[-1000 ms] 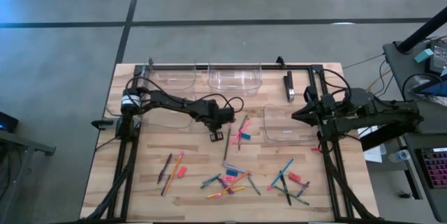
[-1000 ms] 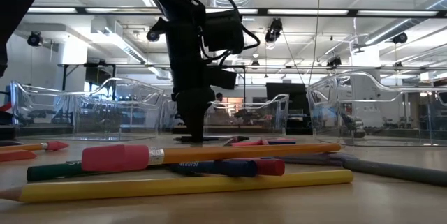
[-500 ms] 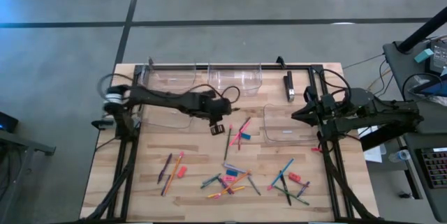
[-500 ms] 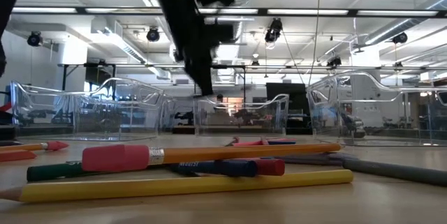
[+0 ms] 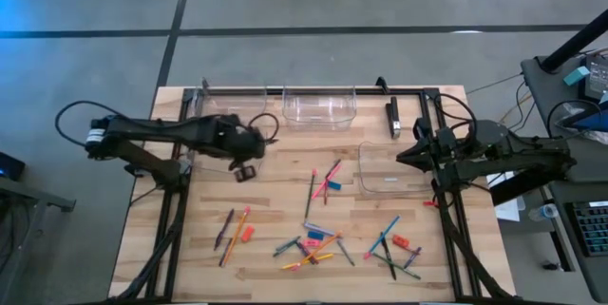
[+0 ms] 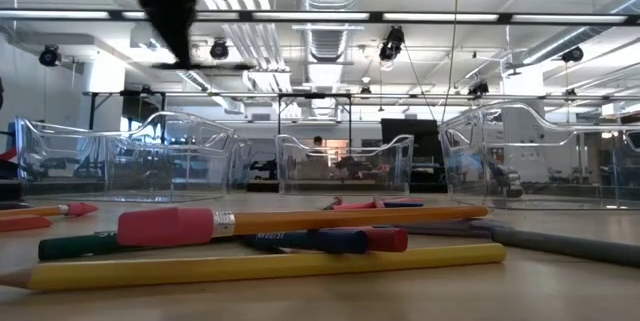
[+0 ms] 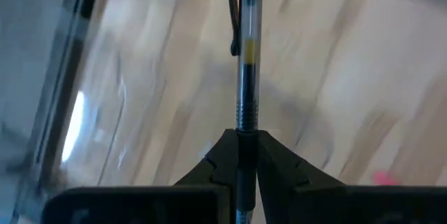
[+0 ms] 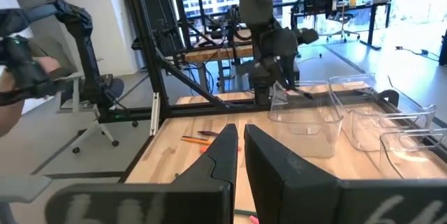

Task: Sort crayons/erasers/pens/pencils in bins
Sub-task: Put the black pen into the bottom left transparent bin, then put the orange pencil into the top left transparent bin

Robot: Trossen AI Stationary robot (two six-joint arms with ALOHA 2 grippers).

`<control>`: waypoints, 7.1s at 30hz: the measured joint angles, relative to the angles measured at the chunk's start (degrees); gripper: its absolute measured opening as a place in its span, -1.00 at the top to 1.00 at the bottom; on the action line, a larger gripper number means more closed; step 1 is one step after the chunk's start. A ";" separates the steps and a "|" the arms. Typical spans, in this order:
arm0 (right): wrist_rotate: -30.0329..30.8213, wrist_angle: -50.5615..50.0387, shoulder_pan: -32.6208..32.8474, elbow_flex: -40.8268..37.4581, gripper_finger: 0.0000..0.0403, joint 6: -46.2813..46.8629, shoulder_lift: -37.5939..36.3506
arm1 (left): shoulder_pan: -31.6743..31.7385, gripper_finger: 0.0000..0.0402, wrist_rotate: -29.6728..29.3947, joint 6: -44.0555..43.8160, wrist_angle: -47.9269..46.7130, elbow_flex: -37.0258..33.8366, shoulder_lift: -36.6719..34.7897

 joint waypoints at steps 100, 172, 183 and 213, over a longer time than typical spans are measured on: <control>7.56 -14.56 0.00 10.03 0.11 -8.63 11.69 | -26.30 0.06 13.09 -57.21 23.25 -18.76 10.57; 7.57 -13.77 -0.01 10.01 0.11 -8.85 11.69 | -22.02 0.93 15.73 -61.96 30.91 -19.10 16.26; 7.58 -13.77 -0.02 10.02 0.11 -9.08 11.69 | -22.11 0.94 6.87 -44.36 30.18 -6.87 8.64; 7.58 -13.53 -0.02 10.01 0.11 -10.14 11.74 | 31.85 0.94 -6.24 46.69 36.10 0.11 7.47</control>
